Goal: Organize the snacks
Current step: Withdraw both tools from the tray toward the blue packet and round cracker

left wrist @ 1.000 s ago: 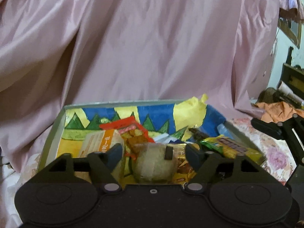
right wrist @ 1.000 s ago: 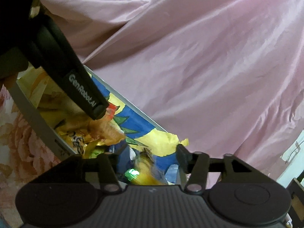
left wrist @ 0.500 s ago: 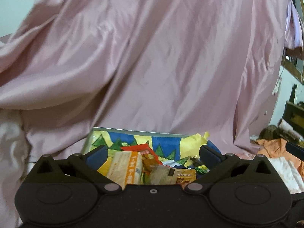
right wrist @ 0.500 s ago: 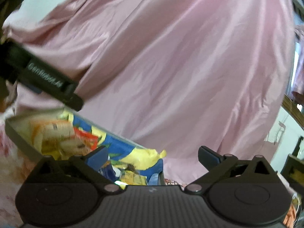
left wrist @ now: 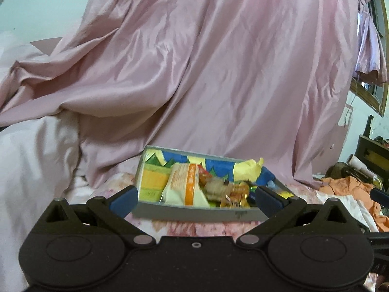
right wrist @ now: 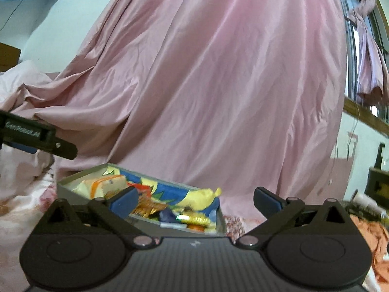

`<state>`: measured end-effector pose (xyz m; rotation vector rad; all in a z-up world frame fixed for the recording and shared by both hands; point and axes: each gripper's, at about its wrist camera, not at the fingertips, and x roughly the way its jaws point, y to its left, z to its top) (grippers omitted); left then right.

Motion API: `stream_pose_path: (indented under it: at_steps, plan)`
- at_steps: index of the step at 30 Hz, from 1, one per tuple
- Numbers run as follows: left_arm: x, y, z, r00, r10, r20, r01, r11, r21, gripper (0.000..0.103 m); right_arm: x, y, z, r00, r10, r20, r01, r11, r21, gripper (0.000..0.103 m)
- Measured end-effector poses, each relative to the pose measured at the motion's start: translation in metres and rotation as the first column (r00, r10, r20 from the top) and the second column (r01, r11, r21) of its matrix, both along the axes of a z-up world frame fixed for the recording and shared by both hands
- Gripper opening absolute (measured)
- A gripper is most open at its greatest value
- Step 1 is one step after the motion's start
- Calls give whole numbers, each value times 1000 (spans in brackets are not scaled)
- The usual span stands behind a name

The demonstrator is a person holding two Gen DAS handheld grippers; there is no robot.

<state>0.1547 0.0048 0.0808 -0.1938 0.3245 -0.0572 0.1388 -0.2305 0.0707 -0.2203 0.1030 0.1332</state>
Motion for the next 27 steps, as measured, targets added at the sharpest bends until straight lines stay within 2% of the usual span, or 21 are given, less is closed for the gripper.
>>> stream_pose_path:
  at_steps: [9,15,20,27]
  plan:
    - [-59,13,-19,999,-9,-48,10,1000,29,102,-49,1,-15,997,0,-83,6,998,65,103]
    - [-87,16,-42,994,-26,-107,33,997,63,102,-67,13,-28,988,28,-149,-20,998,56,103]
    - [-82,17,-62,971,-61,-231,79,995,68,102,-75,24,-46,971,47,-233,-41,999,29,103]
    - [-77,15,-84,950,-89,-300,117,990,77,102,-75,31,-70,943,35,-331,-35,999,5,103]
